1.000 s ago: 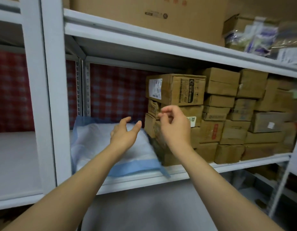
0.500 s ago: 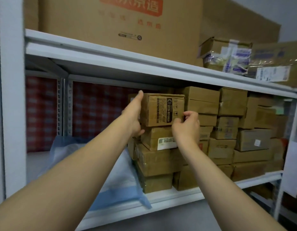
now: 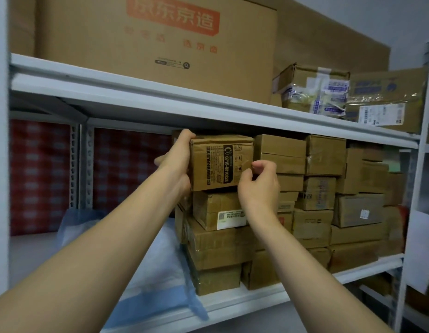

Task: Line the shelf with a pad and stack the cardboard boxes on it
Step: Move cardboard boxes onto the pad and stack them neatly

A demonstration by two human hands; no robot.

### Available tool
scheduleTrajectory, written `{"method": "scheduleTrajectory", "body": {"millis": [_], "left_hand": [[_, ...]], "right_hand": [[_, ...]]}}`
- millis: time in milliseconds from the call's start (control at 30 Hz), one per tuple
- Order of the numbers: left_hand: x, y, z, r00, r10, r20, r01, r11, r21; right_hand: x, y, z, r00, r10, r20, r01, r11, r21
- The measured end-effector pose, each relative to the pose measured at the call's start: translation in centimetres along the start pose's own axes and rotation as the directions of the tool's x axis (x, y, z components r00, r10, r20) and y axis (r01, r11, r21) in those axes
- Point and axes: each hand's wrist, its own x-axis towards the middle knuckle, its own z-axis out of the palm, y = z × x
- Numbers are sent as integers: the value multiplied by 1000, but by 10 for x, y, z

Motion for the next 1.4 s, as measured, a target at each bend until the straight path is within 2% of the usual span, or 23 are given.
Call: {"method": "scheduleTrajectory", "body": {"millis": [200,267,367,467,533,600,700,767,867,1000,1067,1200,1267,1400], "left_hand": [[-13,-5,-32,996,77,-54,-87,970,-227],[-18,-14,-45,985,85,-152,-131,939,-318],[-27,-28,-68,955,111,-275,-201,926,-321],[-35,-40,-89,958,129,-257,-210,926,-314],[-42,-47,-103,948,122,-294,-213,928,-305],[-45,-54,-118,936,122,-329,-220,935,-278],[-45,-65,-145,940,116,-321,-189,960,-207],[-49,-70,-161,952,93,-292,-142,978,-150],[-59,-71,-181,956,98,-278,-135,984,-116],[-55,-62,-213,970,-5,-242,-14,997,-79],[-49,-59,-227,971,-31,-238,11,996,-86],[-22,-54,-233,961,-65,-269,25,988,-150],[-3,-51,-229,945,-29,-327,-29,985,-172],[51,-56,-231,901,7,-434,-108,972,-209]], "right_hand": [[-20,-22,9,990,-143,-9,144,989,36],[-32,-28,17,985,-170,11,169,984,53],[-51,-36,32,982,-158,103,147,983,109],[-69,-44,53,963,-24,268,-22,986,165],[-83,-51,70,914,98,393,-154,982,113],[-99,-58,83,833,208,512,-298,950,98],[-121,-58,96,685,345,642,-536,835,124],[-131,-50,104,622,396,676,-653,738,168],[-139,-37,116,573,454,682,-768,587,255],[-144,-19,125,526,518,674,-820,519,241],[-146,-11,131,513,550,659,-828,521,209],[-136,2,157,538,543,644,-802,566,192],[-127,7,175,553,533,641,-793,573,207],[-103,16,222,628,524,575,-743,623,244]]}}
